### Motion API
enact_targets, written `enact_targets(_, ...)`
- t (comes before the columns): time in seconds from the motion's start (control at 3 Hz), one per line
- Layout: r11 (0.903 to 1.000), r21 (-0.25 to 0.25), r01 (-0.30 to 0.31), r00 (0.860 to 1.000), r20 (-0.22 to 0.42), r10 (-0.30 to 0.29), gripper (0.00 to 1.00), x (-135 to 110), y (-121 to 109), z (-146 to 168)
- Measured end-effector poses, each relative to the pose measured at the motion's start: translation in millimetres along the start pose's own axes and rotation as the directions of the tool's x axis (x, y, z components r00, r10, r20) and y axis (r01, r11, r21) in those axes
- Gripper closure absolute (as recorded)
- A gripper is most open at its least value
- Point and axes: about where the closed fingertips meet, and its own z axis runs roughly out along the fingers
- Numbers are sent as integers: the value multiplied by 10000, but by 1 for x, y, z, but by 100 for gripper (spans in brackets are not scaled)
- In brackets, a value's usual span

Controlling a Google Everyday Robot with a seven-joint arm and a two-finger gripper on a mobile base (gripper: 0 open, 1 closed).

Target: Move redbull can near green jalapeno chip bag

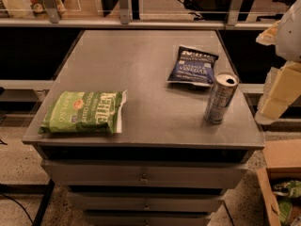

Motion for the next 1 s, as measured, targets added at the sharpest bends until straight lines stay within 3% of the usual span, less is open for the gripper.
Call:
enact_targets(0.33,9997,246,20,9996,291,-27,0,-5,-16,8)
enact_targets(1.0,9999,-151,-15,9972,744,26,0,-3,-47,48)
